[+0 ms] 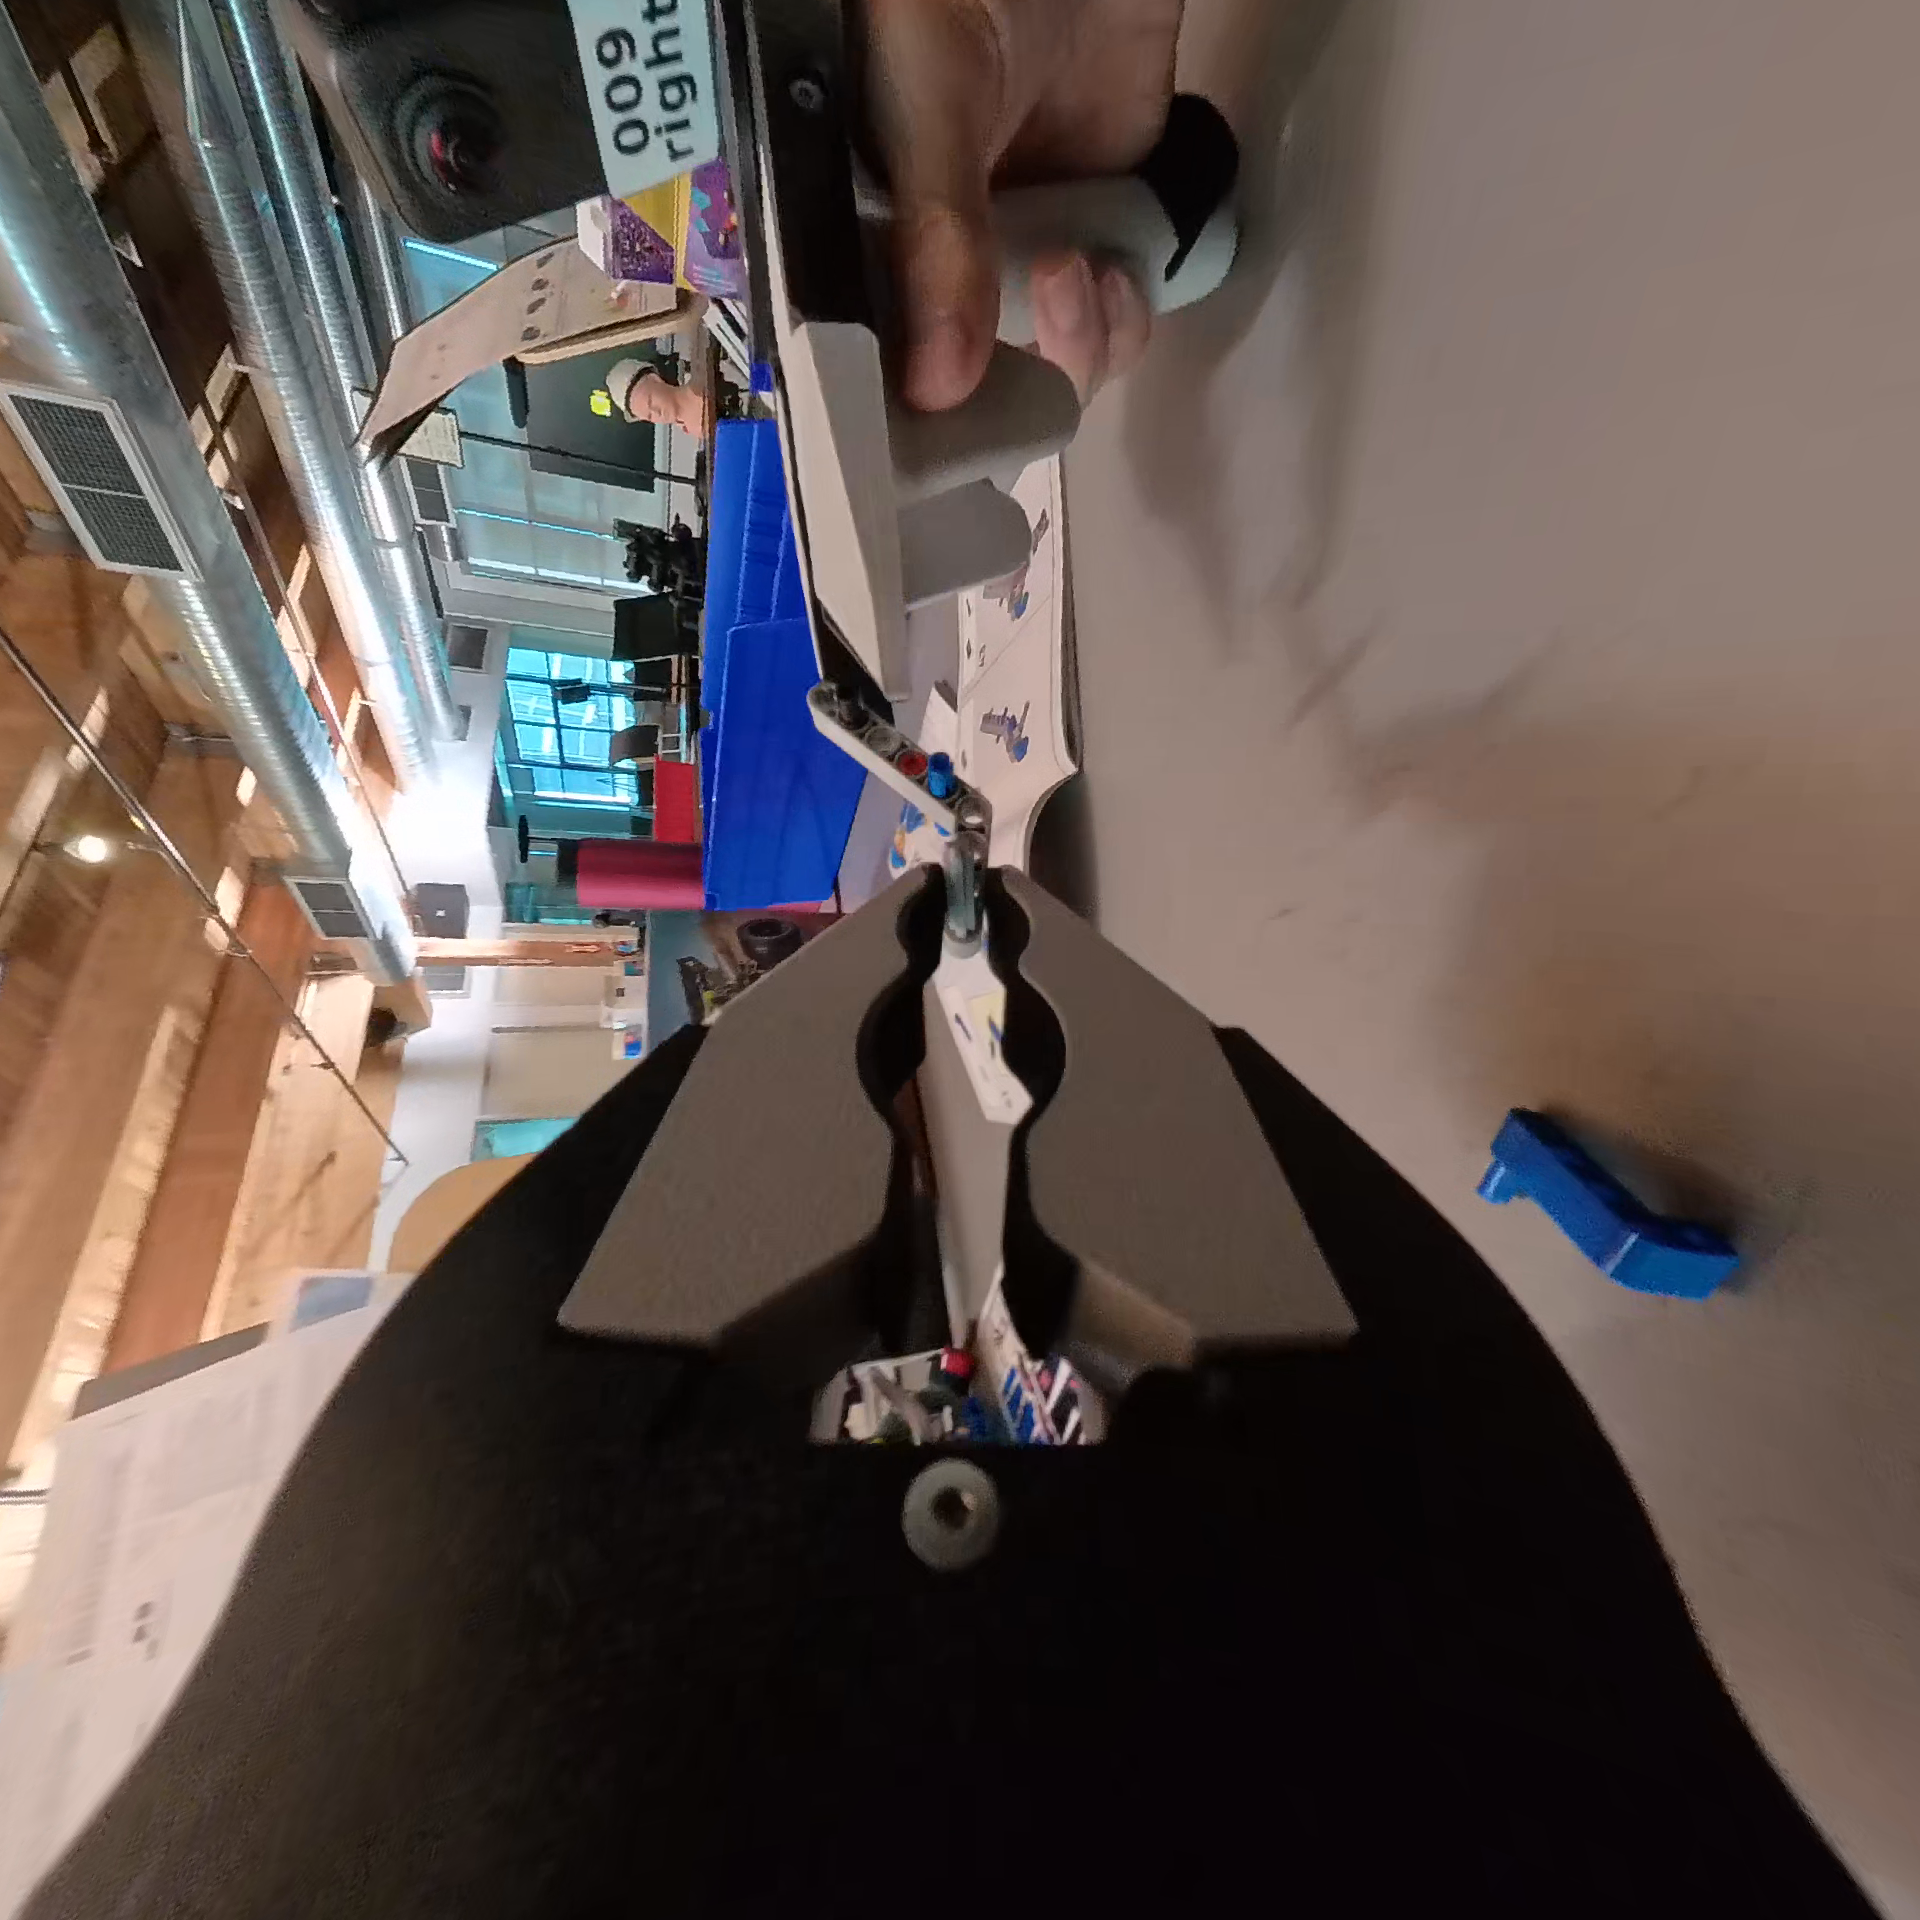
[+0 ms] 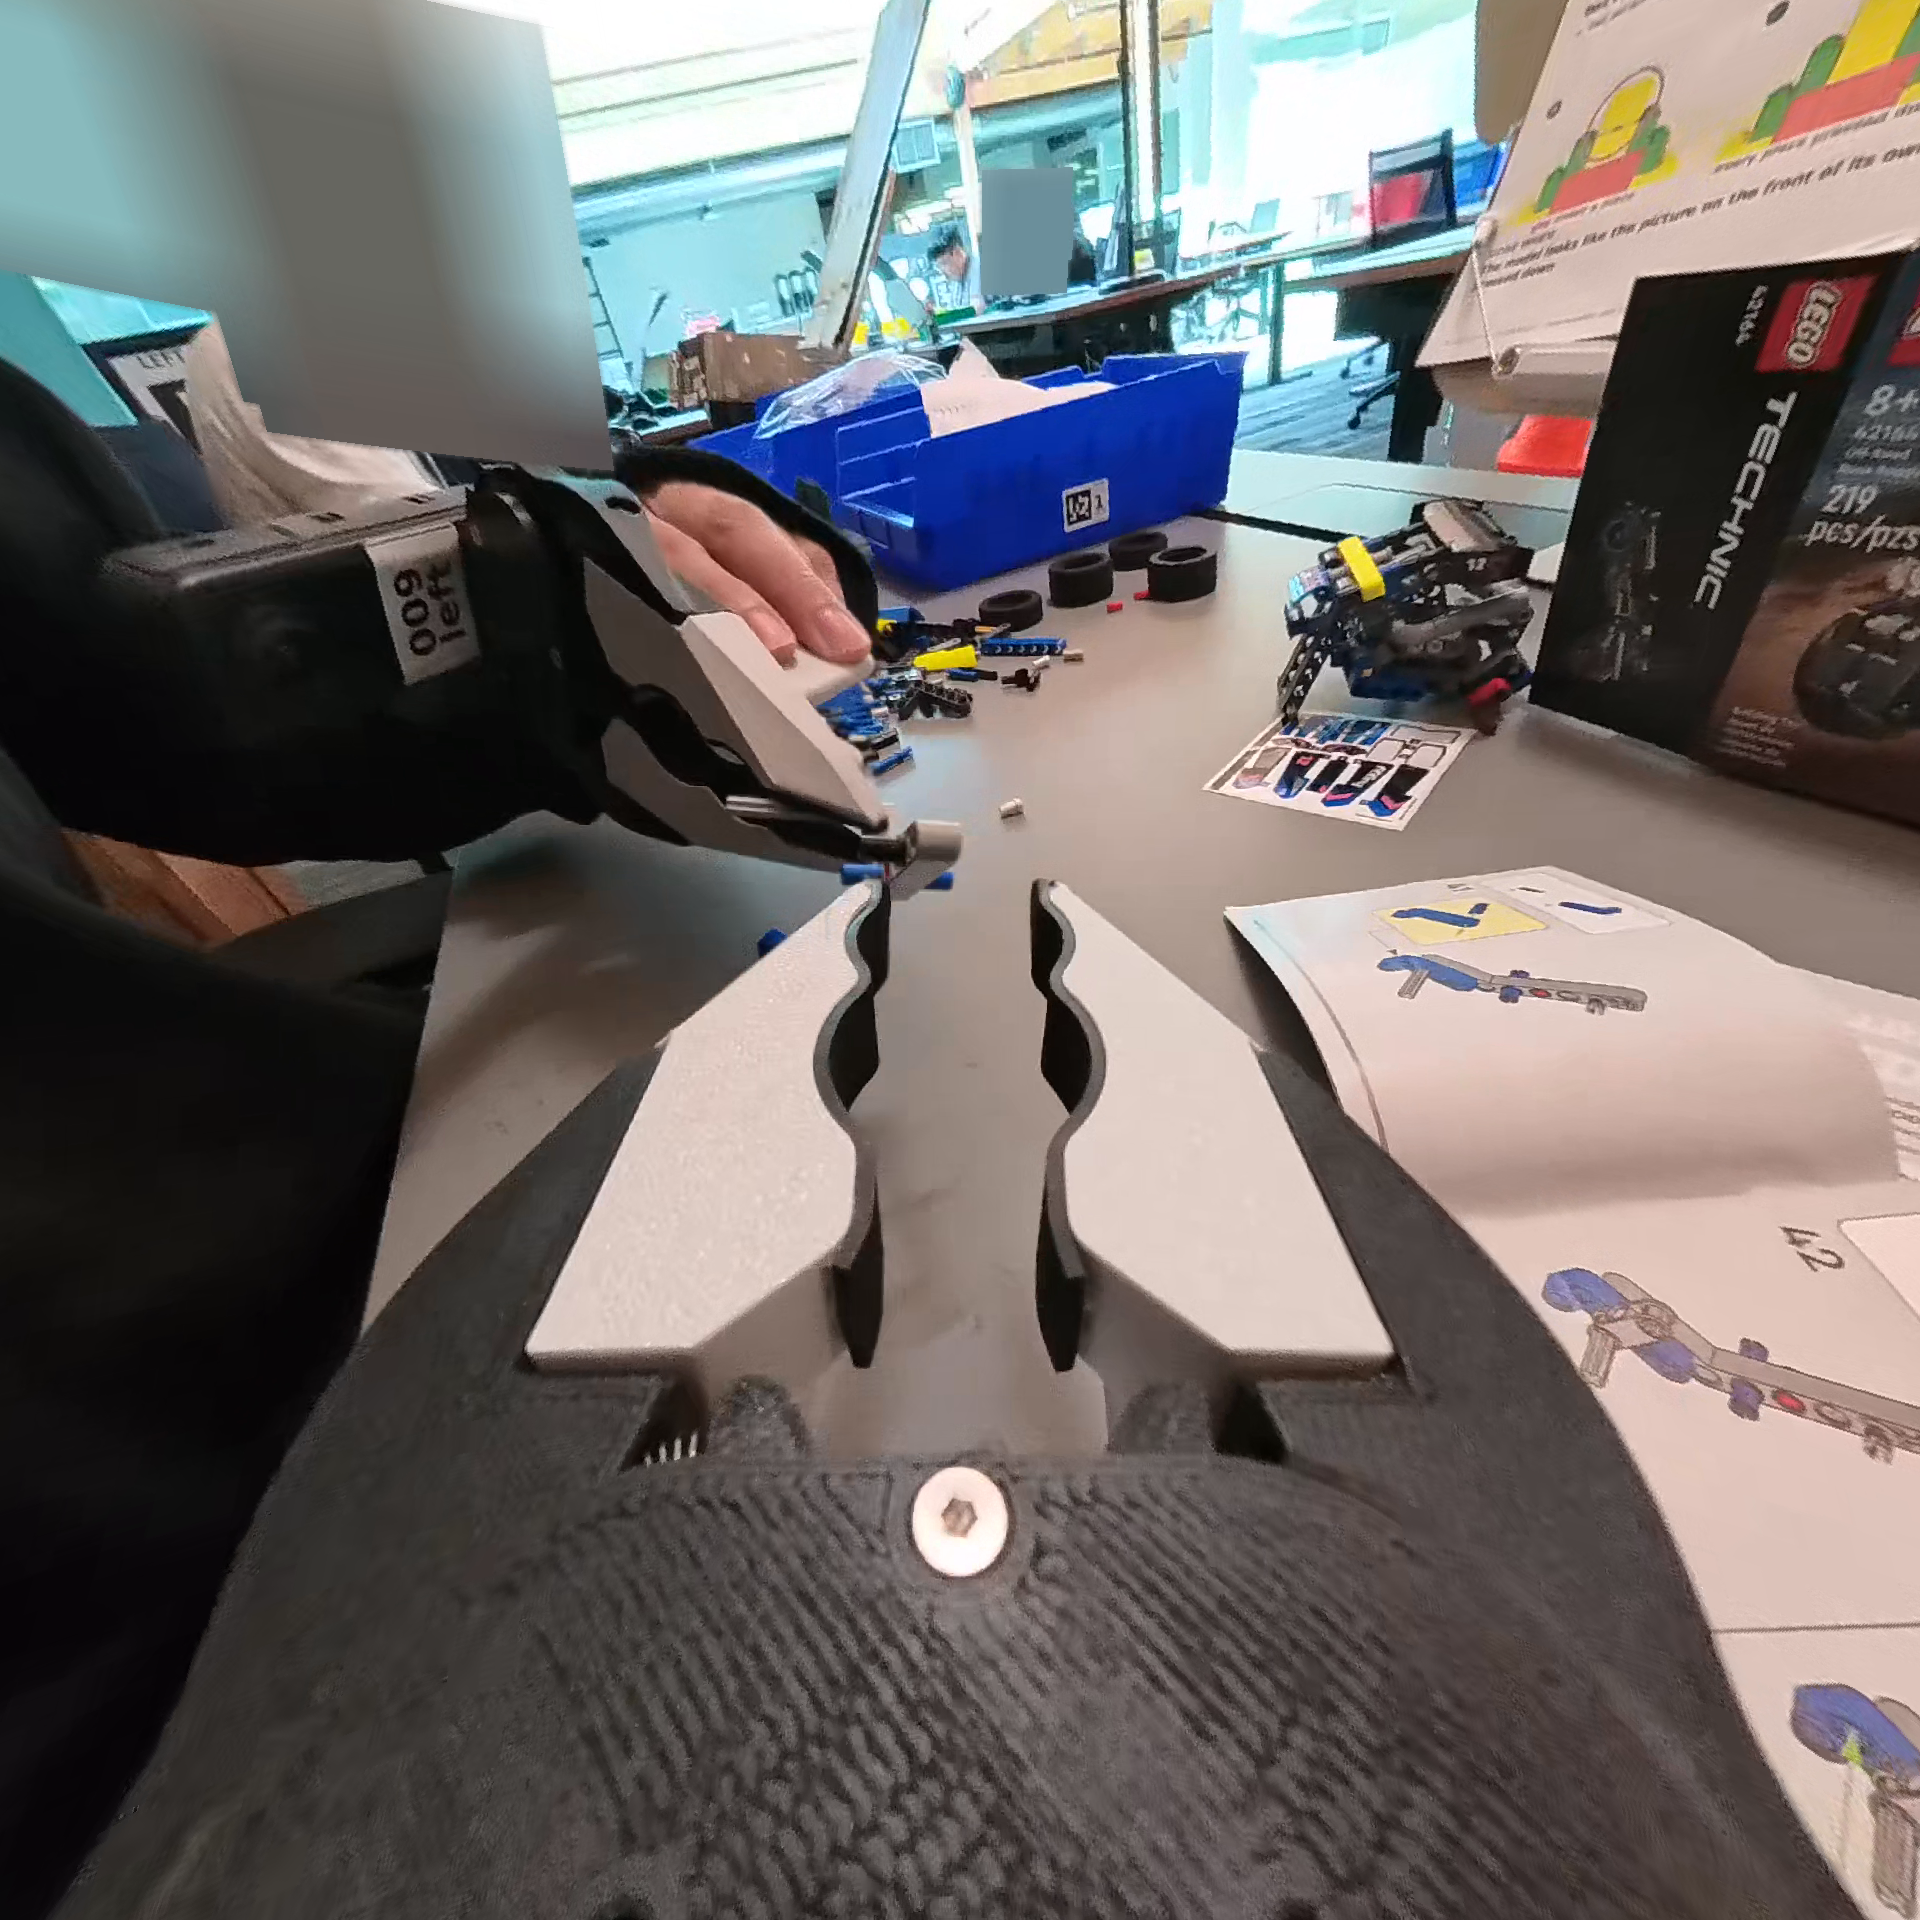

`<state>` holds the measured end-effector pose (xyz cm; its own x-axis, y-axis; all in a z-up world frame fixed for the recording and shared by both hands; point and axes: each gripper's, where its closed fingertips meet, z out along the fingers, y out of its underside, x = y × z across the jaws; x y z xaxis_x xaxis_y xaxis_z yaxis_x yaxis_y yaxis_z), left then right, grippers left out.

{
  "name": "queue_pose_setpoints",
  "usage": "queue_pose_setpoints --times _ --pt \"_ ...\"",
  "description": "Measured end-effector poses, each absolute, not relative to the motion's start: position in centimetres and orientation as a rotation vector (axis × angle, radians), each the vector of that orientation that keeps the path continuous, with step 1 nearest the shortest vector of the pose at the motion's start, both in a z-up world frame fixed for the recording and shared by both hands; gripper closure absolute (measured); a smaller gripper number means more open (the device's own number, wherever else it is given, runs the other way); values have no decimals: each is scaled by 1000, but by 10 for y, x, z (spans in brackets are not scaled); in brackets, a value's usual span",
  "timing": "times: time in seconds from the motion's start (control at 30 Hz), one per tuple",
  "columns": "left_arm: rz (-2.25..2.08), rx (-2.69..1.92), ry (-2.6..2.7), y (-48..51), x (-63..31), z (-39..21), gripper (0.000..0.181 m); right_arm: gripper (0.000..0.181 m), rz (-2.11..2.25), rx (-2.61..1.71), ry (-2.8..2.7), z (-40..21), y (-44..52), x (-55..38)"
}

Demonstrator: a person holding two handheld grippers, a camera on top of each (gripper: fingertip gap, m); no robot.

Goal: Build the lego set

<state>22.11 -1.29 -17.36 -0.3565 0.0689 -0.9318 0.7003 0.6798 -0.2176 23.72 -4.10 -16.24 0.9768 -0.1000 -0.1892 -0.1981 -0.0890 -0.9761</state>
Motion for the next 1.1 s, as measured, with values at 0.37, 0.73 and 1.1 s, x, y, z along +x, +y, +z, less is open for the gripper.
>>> queue_pose_setpoints --times 0.37,0.73,1.1 --pt "-1001 445 1926 -16 220 -168 177 164 181 -1634 198 -159 -28 224" --pt "-855 456 1906 -17 226 -176 177 171 184 -1571 335 -156 -26 232" --pt "-737 443 1808 -21 228 -159 177 173 54 -1439 296 -137 -30 231"
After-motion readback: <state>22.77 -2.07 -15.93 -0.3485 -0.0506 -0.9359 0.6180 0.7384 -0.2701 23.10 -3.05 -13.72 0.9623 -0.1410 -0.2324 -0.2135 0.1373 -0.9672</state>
